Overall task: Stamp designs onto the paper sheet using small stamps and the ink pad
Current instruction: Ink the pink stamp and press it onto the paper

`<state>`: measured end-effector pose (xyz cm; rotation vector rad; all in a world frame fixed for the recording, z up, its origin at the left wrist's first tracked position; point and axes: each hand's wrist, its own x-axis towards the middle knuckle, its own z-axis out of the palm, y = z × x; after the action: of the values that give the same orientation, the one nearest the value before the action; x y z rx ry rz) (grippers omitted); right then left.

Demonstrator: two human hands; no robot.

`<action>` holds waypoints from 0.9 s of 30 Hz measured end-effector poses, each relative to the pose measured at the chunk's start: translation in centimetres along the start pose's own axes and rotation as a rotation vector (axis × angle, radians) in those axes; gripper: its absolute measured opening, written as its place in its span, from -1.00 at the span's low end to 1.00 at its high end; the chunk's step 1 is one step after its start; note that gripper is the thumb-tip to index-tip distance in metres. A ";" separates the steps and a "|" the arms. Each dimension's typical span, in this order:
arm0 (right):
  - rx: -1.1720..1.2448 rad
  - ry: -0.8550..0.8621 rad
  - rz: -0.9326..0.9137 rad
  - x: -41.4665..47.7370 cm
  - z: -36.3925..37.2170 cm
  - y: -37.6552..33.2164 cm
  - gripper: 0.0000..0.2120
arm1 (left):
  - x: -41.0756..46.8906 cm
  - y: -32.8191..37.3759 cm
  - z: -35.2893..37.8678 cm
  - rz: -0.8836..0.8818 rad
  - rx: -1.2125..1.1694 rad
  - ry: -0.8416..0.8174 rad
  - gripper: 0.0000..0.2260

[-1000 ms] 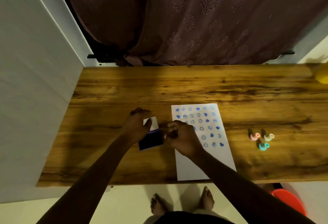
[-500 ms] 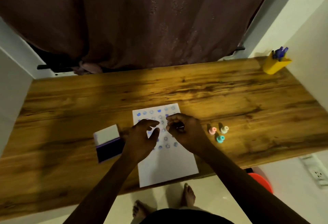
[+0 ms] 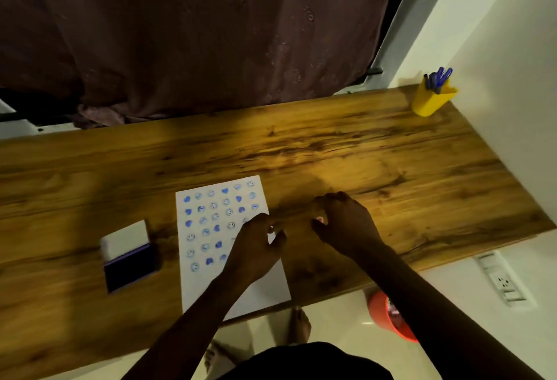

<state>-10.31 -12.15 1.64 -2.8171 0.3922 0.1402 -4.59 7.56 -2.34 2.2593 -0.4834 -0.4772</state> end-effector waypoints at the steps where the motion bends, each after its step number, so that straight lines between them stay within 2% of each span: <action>1: -0.064 -0.004 -0.001 0.1 0.2 0.4 -0.66 | 0.1 0.2 0.4 0.005 0.004 0.003 -0.72; 4: -0.173 -0.020 0.000 0.6 0.9 1.2 -0.68 | 0.2 0.8 1.1 0.014 -0.008 -0.012 -0.75; 8: -0.249 -0.072 -0.054 1.3 1.8 1.9 -0.71 | 0.4 1.0 1.8 0.009 -0.029 -0.013 -0.67; 12: -0.194 -0.044 -0.042 1.7 2.1 2.0 -0.69 | 0.7 0.8 2.0 0.022 -0.038 0.011 -0.67; 14: -0.021 -0.002 0.006 1.8 1.6 1.5 -0.71 | 0.9 0.9 1.8 0.045 -0.061 0.044 -0.62; 17: 0.384 0.006 0.092 2.0 0.3 0.2 -0.77 | 1.3 1.2 1.0 0.052 -0.129 0.080 -0.71; 20: 0.581 0.014 0.104 2.0 -0.8 -1.3 -0.76 | 1.2 1.8 -0.9 0.062 -0.275 0.097 -0.63; 23: 0.779 -0.038 0.152 1.9 -1.1 -2.9 -0.79 | 1.1 1.6 -2.3 0.055 -0.366 0.066 -0.78; 24: 0.808 -0.051 0.170 1.9 -1.1 -3.4 -0.78 | 1.1 1.5 -2.6 0.055 -0.387 0.086 -0.77; 27: 0.882 -0.101 0.244 2.1 -0.8 -4.5 -0.70 | 0.8 1.4 -3.3 0.031 -0.468 0.138 -0.56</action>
<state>-7.03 -8.75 3.32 -1.8852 0.5937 0.1198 -2.58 8.23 0.68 1.8163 -0.2982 -0.3701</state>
